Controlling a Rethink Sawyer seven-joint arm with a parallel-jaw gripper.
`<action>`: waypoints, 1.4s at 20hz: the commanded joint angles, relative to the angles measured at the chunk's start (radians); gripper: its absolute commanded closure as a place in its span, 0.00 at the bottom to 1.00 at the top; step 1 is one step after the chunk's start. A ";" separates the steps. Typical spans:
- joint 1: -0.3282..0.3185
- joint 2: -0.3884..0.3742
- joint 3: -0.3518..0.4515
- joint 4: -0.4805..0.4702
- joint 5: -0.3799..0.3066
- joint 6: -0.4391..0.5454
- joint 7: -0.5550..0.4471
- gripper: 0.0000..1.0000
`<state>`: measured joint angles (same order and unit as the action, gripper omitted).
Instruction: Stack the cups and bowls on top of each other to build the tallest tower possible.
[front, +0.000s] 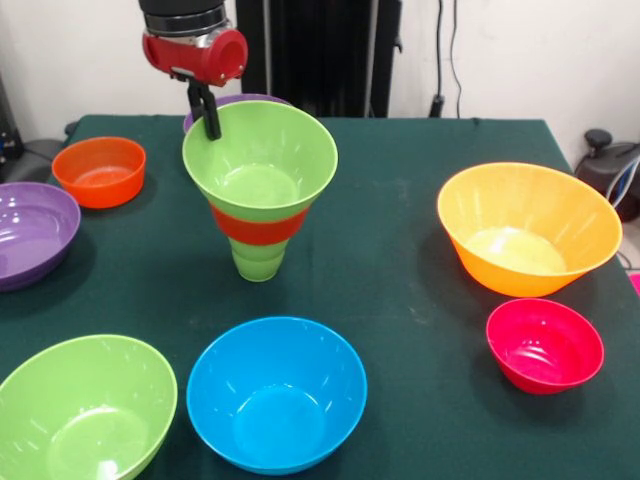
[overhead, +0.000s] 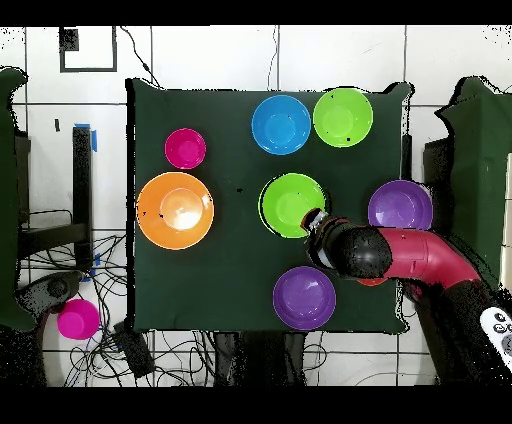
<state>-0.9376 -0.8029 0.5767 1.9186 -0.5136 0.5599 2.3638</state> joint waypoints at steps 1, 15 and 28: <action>0.025 0.022 -0.015 -0.027 -0.084 -0.007 -0.115 1.00; 0.030 0.019 -0.018 -0.033 -0.084 0.010 -0.122 0.00; 0.033 0.020 -0.021 -0.024 -0.094 -0.012 -0.115 0.00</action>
<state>-0.9376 -0.8104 0.5724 1.9186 -0.5136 0.5599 2.3638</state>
